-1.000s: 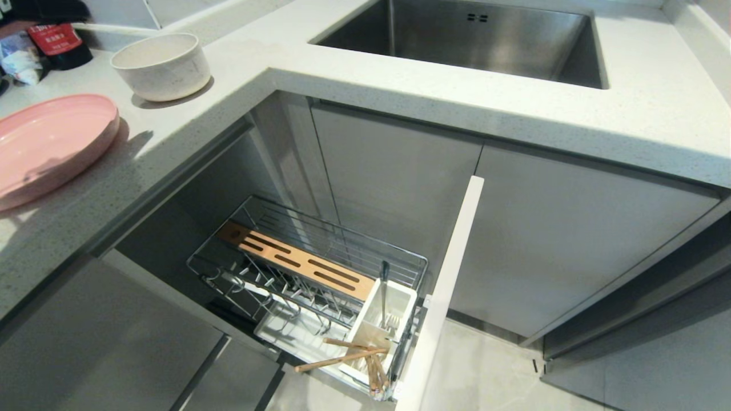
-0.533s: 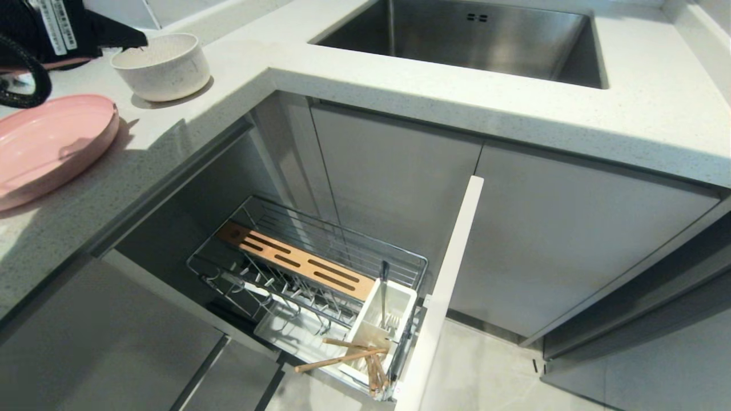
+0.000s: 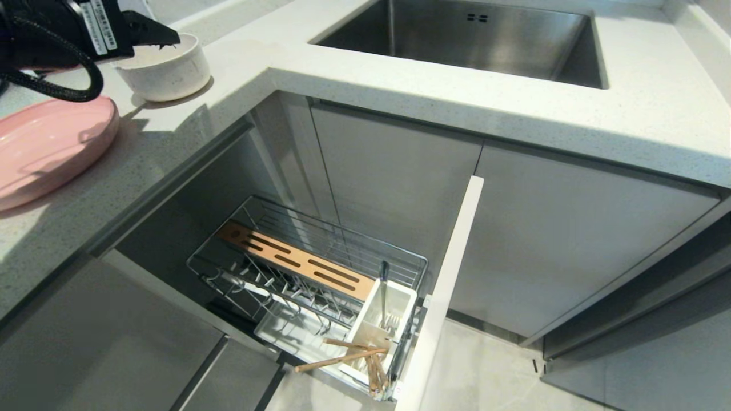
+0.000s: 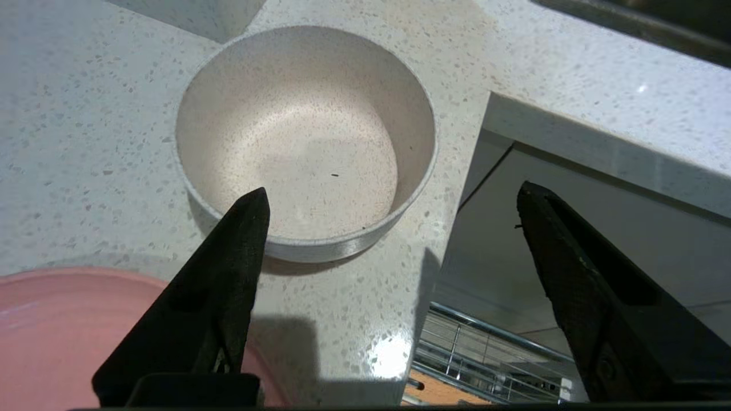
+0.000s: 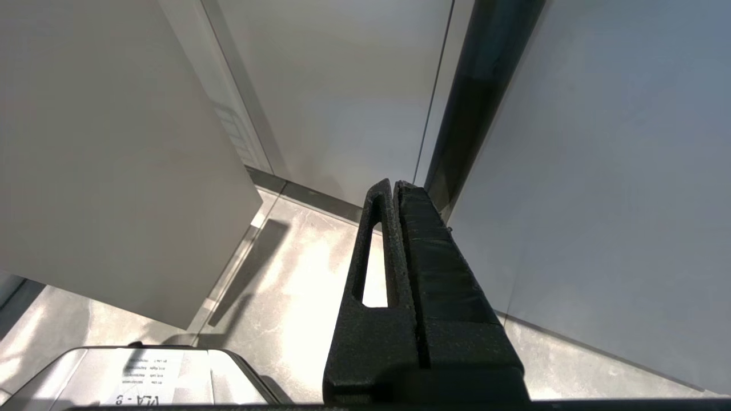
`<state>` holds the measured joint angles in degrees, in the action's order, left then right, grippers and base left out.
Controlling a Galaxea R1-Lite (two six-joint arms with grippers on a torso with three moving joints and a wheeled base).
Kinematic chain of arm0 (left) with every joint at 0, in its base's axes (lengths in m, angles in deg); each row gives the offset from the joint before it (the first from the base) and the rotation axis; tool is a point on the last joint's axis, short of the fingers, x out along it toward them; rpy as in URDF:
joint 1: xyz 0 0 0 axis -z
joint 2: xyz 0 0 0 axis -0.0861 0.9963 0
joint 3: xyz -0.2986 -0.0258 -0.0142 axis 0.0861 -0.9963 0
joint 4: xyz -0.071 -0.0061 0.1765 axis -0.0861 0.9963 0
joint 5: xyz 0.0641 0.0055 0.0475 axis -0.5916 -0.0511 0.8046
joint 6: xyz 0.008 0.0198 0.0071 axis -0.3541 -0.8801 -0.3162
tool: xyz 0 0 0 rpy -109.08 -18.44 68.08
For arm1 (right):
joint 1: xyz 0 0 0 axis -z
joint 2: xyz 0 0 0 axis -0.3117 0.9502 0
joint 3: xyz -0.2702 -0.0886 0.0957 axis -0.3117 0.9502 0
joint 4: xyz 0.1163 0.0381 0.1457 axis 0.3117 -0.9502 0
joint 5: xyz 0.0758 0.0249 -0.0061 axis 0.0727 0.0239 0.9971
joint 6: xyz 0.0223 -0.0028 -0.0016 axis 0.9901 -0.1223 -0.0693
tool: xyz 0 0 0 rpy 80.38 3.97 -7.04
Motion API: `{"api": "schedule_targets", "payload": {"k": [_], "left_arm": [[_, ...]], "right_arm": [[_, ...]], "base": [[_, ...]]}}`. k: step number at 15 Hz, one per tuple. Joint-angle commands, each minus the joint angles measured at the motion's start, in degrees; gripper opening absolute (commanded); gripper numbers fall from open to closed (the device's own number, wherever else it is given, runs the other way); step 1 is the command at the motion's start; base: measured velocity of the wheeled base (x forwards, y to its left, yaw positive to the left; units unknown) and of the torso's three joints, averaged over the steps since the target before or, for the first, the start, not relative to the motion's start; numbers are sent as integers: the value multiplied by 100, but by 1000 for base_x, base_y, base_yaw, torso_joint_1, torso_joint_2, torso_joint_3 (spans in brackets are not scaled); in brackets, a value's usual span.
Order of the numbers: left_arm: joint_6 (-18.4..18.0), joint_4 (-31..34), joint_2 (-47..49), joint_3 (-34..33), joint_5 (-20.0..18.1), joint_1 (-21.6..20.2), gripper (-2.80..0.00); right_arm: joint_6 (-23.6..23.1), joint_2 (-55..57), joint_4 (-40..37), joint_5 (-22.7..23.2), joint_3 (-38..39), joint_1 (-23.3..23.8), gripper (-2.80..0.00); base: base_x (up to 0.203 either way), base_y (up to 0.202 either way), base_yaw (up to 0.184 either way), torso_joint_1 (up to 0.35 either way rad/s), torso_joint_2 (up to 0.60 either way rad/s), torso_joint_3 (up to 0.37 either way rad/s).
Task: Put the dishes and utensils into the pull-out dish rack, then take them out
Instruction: Pick up the bowl and place it in the cupboard
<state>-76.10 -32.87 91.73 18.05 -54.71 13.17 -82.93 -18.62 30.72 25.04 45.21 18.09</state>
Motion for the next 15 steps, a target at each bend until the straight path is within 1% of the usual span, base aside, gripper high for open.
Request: {"api": "schedule_targets", "payload": {"k": [1, 8, 15], "left_arm": [[6, 6, 231, 48, 5, -5, 0], [7, 36, 440, 195, -3, -5, 0], [-11, 45, 537, 203, -3, 12, 0]], "right_arm": [[-2, 0, -1, 1, 0, -1, -280], [-2, 2, -7, 1, 0, -1, -280], [-2, -6, 0, 1, 0, -1, -280]], "base": [[0, 0, 0, 0, 0, 0], [0, 0, 0, 0, 0, 0], [0, 0, 0, 0, 0, 0]]}}
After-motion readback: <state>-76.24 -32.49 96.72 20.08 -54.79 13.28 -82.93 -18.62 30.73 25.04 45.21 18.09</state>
